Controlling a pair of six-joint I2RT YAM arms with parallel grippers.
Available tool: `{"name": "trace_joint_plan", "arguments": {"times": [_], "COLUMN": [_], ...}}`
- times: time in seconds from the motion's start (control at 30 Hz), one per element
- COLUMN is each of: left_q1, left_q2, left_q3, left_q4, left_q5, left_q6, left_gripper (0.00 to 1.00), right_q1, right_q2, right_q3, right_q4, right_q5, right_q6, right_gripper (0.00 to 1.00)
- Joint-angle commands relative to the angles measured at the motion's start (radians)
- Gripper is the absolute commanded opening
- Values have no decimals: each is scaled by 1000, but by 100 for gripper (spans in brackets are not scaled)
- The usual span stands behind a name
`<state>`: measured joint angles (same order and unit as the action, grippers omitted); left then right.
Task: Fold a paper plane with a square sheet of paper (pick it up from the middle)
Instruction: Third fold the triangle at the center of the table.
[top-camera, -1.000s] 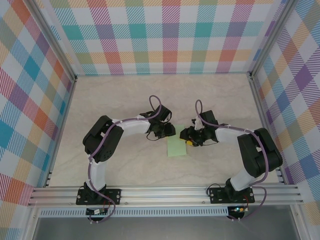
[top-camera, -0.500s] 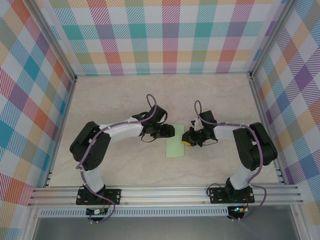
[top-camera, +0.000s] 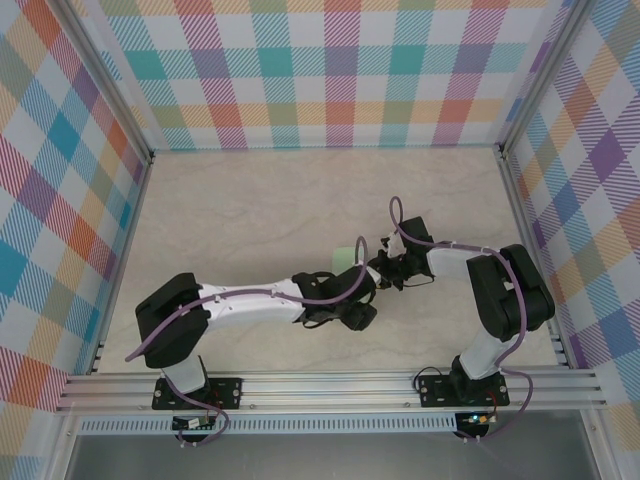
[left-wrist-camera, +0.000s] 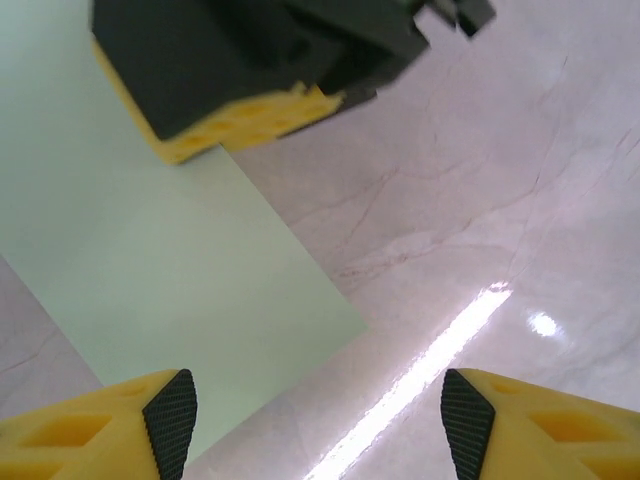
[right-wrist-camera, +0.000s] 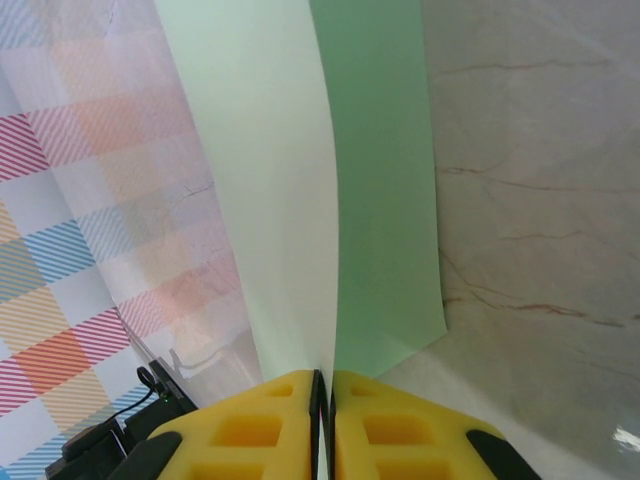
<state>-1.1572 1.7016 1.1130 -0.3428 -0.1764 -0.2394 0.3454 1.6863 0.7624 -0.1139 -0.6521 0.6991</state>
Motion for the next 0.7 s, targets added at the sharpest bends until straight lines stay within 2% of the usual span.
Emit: {"name": "trace_joint_plan", "arguments": {"times": [0.0,0.27,0.4,0.67], "left_q1": [-33,-110,-127,-128], "left_q2": [27,164,197,179], "left_q3": [16,116,137,122], "left_q4": [-22,-84,-94,-82], "left_q5": [-142,-304,-360,-375], "left_q6": [69,121,126,123], "left_gripper": [70,69,64,29], "right_q1": [-8,-8,-8,-8], "right_q2": [-8,-4,-6,0], "right_q3": [20,26,27,32], "right_q4": [-30,-40,-48,-63], "right_q5": [-27,-31,-29,-14], "right_q6": [5,2,-2,-15], "right_gripper": [13,14,14,15]}}
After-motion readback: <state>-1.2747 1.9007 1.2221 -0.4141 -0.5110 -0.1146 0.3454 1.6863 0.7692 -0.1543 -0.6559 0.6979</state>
